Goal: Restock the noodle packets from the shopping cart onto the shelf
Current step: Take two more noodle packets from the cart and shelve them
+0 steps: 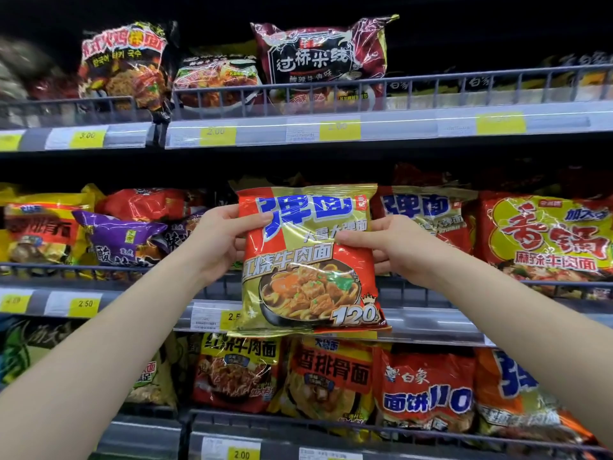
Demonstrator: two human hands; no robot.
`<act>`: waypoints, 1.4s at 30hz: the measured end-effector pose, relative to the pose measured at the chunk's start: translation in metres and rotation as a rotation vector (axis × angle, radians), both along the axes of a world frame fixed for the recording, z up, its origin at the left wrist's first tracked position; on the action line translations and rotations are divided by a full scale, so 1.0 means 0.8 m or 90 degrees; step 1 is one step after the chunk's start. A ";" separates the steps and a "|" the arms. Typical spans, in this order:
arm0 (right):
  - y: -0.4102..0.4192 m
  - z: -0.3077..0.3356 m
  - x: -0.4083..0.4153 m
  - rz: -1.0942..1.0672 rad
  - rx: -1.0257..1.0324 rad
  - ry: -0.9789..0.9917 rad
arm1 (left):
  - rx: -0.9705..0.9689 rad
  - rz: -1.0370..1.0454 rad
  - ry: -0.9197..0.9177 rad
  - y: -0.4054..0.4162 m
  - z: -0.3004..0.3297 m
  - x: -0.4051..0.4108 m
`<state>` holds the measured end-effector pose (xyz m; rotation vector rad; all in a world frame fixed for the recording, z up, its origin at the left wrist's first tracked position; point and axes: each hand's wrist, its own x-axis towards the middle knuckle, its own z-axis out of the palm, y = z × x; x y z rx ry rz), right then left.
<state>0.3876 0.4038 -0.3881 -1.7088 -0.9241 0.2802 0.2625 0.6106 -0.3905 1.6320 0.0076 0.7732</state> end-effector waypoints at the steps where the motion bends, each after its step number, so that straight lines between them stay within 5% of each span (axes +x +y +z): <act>1: 0.000 0.000 0.001 0.000 0.005 0.014 | 0.000 0.001 0.004 0.000 0.000 0.002; 10: -0.010 0.006 0.020 -0.033 0.077 0.165 | -0.001 -0.014 0.026 0.003 -0.010 0.010; 12: -0.013 0.013 0.032 -0.062 0.119 0.174 | 0.145 0.046 0.076 0.001 -0.018 0.004; 15: -0.015 0.024 0.053 -0.110 0.179 0.187 | 0.521 0.237 0.195 0.007 -0.035 -0.007; 17: -0.014 0.029 0.066 -0.136 0.199 0.193 | 0.629 0.255 0.250 0.012 -0.047 -0.008; 29: 0.005 0.027 0.083 -0.236 0.164 0.094 | 0.761 0.206 0.248 0.029 -0.067 -0.005; 42: 0.021 0.012 0.092 -0.225 0.084 0.050 | 0.751 0.213 0.206 0.035 -0.072 -0.001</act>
